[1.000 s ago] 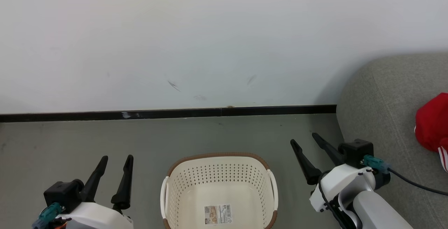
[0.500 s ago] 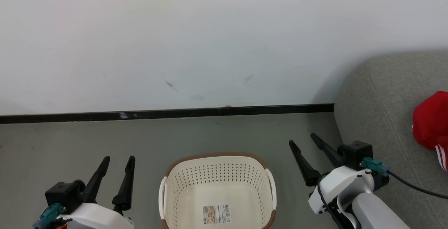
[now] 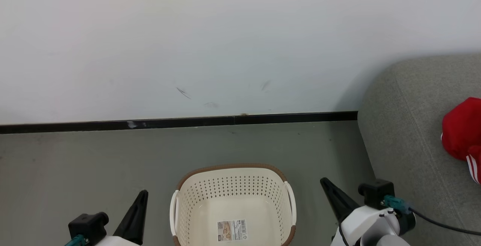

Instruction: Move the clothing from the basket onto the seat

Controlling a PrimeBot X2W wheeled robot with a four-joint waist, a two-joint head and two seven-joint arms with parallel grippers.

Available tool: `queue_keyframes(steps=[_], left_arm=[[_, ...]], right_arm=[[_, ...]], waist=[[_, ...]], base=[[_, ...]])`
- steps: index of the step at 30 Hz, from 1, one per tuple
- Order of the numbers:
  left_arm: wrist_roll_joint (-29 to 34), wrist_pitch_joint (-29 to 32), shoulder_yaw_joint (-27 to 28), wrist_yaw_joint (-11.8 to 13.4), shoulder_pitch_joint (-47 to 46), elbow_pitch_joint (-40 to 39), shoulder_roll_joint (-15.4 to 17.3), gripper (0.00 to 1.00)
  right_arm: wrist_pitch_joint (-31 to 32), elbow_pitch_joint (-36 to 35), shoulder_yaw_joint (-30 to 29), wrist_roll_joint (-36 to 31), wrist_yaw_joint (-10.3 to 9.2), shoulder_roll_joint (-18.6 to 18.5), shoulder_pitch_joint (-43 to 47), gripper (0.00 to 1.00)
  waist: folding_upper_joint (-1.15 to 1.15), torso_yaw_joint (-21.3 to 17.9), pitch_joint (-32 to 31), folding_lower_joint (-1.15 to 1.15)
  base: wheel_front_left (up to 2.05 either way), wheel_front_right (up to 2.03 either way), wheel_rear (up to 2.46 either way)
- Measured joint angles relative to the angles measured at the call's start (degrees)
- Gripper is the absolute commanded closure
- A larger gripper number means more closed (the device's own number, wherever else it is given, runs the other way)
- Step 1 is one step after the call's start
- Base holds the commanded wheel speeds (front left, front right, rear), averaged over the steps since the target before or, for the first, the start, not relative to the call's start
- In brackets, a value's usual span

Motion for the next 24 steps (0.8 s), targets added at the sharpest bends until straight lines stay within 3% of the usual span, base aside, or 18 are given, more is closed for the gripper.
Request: queue_keyframes(steps=[8,17,24], left_arm=[[-3.3,1.1,1.1,-0.3,0.8,0.4,-0.9,1.0],[-8.5,3.0,3.7,-1.3,0.8,0.4,-2.2,1.0],[-12.1,4.2,5.6,-2.1,0.8,0.4,-3.0,1.0]], right_arm=[[0.6,-0.6,-1.4,3.8,0.0,0.2,1.5,1.0],[2.5,-2.1,-3.9,13.4,0.0,0.2,1.8,1.0],[4.1,-3.1,-5.7,18.5,0.0,0.3,2.2,1.0]], waist=[[0.0,0.0,0.0,0.0],[0.0,-0.3,0.0,0.02],[0.0,-0.8,-0.1,0.24]], base=[[0.0,0.0,0.0],[0.0,0.0,0.0],[0.0,0.0,0.0]])
